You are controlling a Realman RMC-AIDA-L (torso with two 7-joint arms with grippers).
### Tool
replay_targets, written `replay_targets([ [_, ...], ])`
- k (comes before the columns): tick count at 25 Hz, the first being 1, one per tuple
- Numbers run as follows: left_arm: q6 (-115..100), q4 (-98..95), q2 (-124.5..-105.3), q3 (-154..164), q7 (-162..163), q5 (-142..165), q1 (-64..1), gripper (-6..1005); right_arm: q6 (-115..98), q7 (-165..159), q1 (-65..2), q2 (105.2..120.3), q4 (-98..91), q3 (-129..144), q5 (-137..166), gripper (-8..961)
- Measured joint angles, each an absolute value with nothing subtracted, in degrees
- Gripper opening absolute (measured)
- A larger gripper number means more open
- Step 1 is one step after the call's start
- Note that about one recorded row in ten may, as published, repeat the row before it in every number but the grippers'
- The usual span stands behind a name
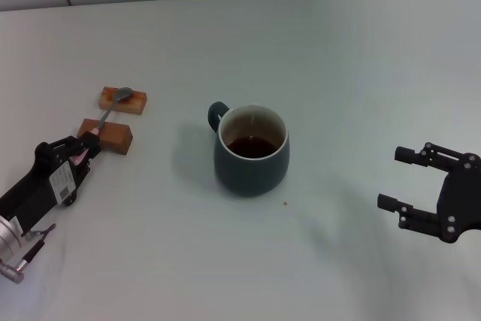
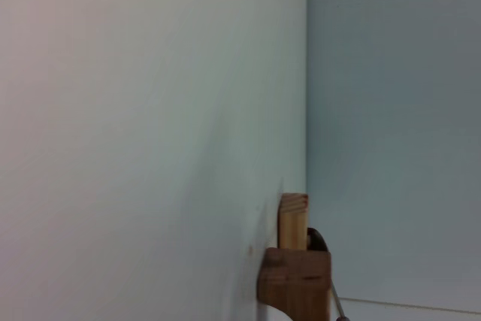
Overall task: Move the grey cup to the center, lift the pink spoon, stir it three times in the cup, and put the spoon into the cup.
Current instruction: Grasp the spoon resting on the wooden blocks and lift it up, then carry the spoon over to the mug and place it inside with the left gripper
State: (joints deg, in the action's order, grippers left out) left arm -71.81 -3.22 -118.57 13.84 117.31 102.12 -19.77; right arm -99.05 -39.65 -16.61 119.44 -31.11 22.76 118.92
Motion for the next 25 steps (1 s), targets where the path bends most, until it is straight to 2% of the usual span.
replay_targets([
  [7, -74.1, -3.1, -118.56, 13.2, 115.7, 102.1, -19.8, 141, -99.0, -39.7, -16.9, 119.44, -31.1, 22.7, 118.9, 745],
  [14, -88.3, -5.3, -118.21, 11.2, 110.0, 102.2, -22.4, 133, -98.5, -39.6, -17.5, 119.35, -30.2, 22.7, 118.9, 745],
  [25, -106.9, -23.6, -118.17, 16.7, 106.5, 102.4, -28.3, 134, -98.3, -39.6, -17.9, 119.35, -30.2, 22.7, 118.9, 745],
])
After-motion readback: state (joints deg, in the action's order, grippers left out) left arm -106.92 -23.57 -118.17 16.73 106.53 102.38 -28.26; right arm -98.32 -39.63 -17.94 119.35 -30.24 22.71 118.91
